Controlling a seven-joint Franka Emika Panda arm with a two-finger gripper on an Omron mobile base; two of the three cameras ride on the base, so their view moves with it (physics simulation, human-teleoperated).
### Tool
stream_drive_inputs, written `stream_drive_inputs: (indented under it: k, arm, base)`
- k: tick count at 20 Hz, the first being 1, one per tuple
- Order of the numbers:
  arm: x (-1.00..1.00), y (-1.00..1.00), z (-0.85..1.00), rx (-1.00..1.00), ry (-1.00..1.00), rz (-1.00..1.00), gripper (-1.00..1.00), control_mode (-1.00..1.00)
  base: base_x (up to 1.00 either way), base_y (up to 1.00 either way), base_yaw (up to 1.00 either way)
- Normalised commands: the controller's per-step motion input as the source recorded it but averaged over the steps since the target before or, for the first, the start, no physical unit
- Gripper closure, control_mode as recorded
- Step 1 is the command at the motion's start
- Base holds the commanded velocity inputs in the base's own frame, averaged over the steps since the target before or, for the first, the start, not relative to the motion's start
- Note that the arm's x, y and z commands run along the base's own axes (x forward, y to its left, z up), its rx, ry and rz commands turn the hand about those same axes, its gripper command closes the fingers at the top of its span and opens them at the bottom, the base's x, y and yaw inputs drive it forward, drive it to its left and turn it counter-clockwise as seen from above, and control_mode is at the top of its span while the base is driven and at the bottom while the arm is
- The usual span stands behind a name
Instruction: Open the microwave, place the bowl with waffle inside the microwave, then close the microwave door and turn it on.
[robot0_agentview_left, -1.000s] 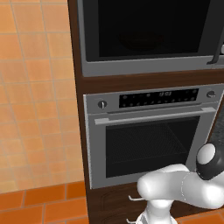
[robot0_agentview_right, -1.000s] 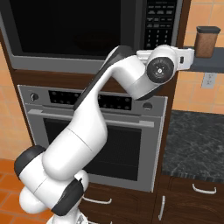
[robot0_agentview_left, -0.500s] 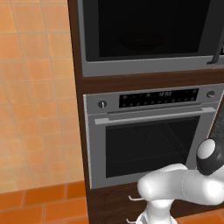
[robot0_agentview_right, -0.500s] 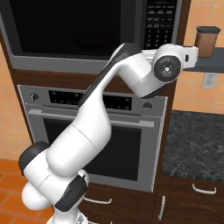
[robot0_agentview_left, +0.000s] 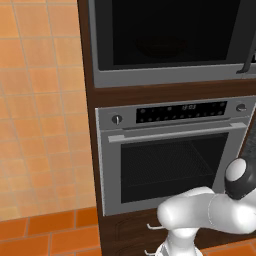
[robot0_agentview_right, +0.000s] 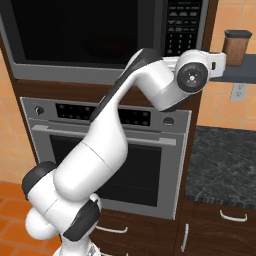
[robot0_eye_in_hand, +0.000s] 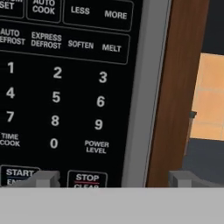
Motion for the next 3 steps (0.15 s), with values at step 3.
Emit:
stream_drive_inputs:
  k: [3]
  arm:
    - [0.00,0.34,0.00,-0.02,0.00,0.00,-1.00,-1.00]
  base:
    - [0.00,0.00,0.00]
